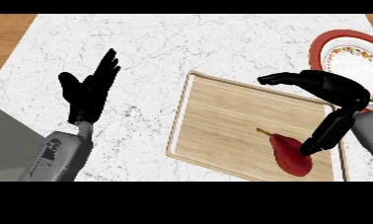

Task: Pick the pear from the tray and place it in the plate

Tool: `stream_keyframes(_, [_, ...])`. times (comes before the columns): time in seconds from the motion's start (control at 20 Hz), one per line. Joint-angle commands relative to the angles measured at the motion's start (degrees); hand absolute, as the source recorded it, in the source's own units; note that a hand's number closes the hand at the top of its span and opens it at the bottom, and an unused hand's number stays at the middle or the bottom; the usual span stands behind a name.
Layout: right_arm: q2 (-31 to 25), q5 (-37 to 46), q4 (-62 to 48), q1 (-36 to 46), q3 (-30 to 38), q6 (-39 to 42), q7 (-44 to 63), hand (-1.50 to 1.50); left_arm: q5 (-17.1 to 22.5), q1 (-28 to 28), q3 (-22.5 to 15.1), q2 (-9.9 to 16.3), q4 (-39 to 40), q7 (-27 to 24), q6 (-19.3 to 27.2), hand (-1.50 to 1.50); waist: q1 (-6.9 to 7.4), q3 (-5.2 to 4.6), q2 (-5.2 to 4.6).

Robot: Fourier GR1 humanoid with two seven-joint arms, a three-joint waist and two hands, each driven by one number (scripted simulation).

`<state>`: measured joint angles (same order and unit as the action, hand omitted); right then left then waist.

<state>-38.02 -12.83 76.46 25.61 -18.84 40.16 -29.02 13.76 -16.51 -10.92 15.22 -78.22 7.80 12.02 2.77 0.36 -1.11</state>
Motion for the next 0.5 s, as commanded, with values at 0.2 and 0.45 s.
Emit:
stream_keyframes(0.2, [-5.1, 12.5, -6.1, 4.8, -4.3, 4.7, -18.6, -1.5, -1.3, 4.0, 1.3, 4.3, -0.2, -0.2, -2.0, 0.0, 0.54, -0.13, 0.33])
stream_keyframes(0.45, [-10.1, 20.0, -2.7, 2.8, -11.8, 1.0, -22.1, -1.5, -1.3, 3.3, 2.8, 5.0, -0.2, 0.9, -1.9, 0.0, -0.79, -0.21, 0.67])
